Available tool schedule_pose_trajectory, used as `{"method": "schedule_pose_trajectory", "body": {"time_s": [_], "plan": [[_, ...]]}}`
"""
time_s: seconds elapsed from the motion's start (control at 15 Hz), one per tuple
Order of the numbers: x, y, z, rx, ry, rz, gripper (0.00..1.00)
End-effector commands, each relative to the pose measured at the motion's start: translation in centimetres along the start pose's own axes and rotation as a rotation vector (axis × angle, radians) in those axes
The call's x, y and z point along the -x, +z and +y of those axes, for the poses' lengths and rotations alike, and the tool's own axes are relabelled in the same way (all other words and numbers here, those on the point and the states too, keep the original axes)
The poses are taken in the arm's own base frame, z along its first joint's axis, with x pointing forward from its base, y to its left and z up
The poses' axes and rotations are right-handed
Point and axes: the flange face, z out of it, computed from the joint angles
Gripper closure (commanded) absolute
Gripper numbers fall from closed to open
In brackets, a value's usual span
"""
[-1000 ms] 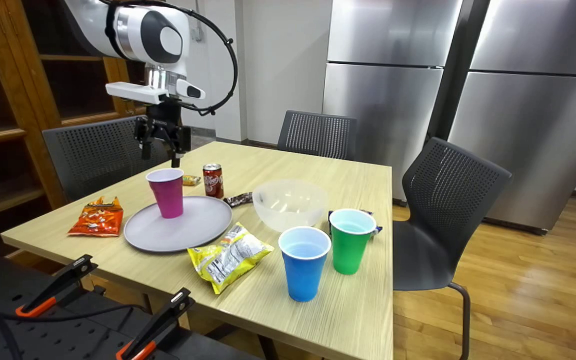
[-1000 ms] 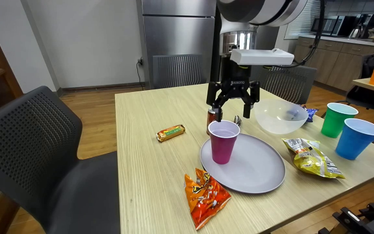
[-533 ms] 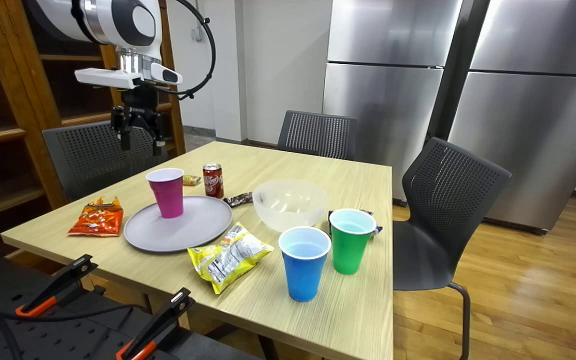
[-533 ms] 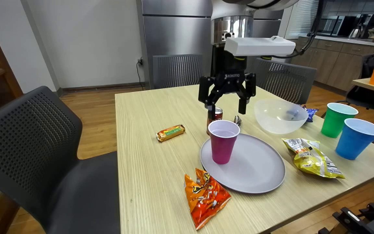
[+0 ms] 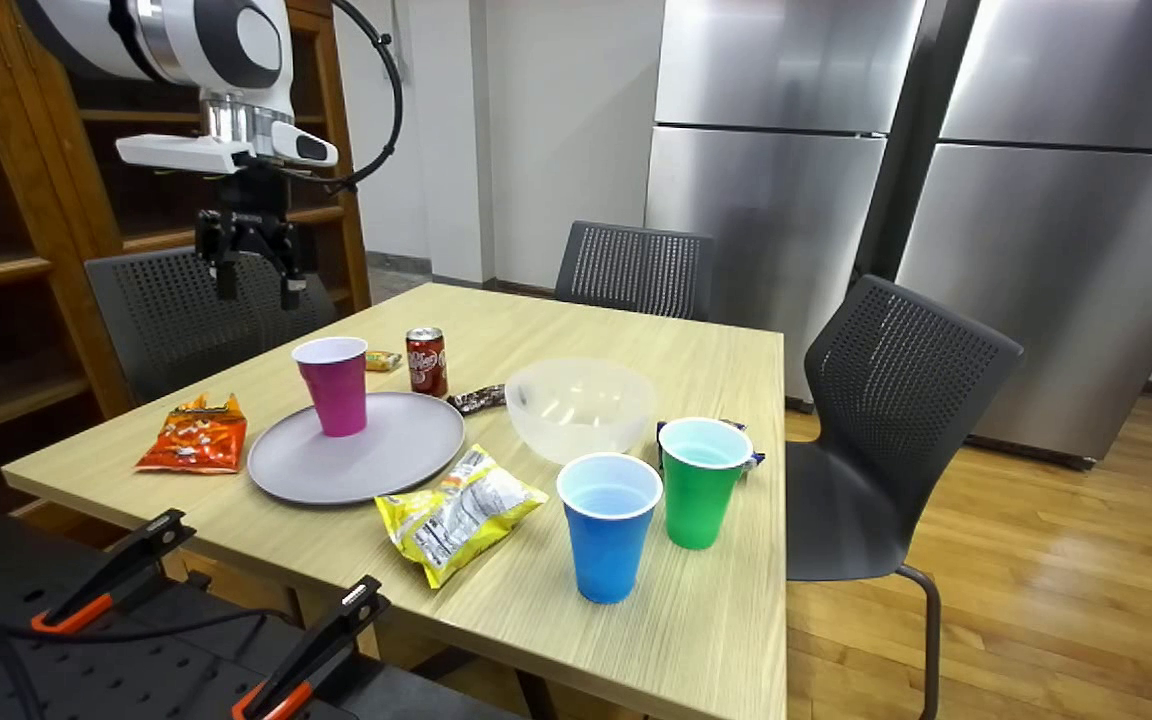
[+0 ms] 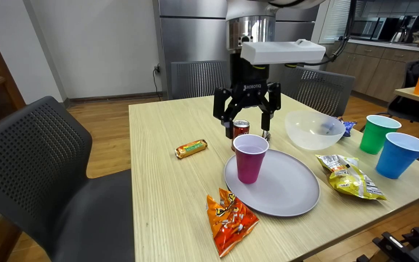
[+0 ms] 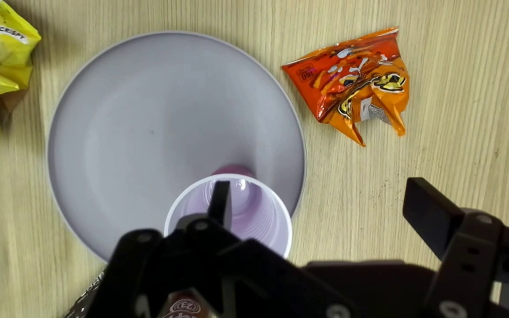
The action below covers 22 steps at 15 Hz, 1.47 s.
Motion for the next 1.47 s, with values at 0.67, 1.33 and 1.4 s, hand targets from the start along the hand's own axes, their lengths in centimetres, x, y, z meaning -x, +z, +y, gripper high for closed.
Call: {"method": "schedule_pose_trajectory", "body": {"time_s": [0.67, 1.33, 1.4], "plan": [[0.4, 0.3, -0.3, -0.013, 0.009, 0.014, 0.00], [2.4, 2.8, -1.7, -0.076, 0.055, 0.053, 0.00], [2.5, 3.1, -1.8, -0.084, 0.065, 0.060, 0.00]]}}
